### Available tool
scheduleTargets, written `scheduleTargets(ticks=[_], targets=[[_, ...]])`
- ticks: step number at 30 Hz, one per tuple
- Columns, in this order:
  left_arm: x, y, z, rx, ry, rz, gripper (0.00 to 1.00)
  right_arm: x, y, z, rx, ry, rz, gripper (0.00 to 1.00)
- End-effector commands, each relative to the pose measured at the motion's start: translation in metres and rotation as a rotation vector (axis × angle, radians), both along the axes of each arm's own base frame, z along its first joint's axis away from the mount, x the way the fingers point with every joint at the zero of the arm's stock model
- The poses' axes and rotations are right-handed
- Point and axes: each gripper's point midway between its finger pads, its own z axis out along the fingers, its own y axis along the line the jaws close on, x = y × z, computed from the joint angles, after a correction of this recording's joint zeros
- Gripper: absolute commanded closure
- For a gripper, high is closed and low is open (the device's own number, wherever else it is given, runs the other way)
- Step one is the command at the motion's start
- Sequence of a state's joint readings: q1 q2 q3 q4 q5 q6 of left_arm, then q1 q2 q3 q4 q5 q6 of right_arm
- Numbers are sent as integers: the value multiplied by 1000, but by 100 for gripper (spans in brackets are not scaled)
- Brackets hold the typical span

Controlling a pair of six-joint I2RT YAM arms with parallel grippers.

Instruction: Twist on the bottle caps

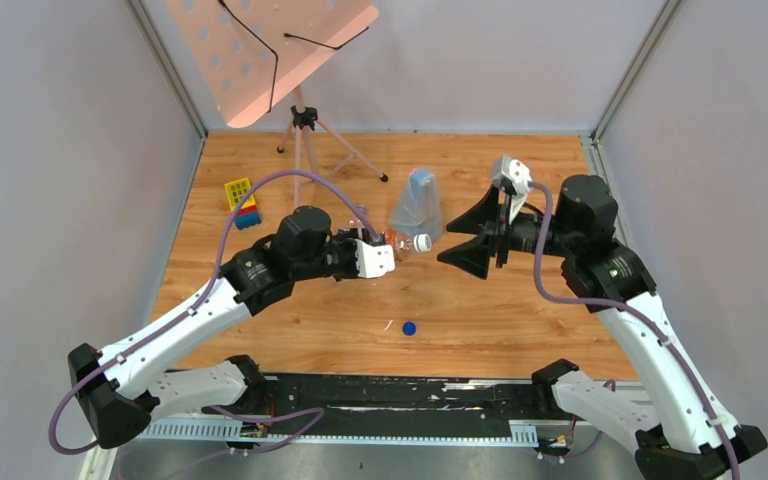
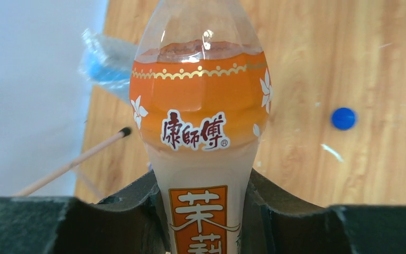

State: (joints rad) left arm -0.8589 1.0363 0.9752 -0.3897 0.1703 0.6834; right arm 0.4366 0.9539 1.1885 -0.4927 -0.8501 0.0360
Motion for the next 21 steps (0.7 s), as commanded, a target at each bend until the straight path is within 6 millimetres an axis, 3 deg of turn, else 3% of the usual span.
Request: scheduleTargets(ticks=[1,9,21], targets=[[-48,-19,5,-54,234,-233,100,-21,2,-6,-26,-314,196,36],[-61,-30,3,-27,379,-326,100,-26,-3,-24,-95,-548,250,40],[-62,-38,4,-41,430,-352,100,-41,-1,-34,-108,-556,338,51]])
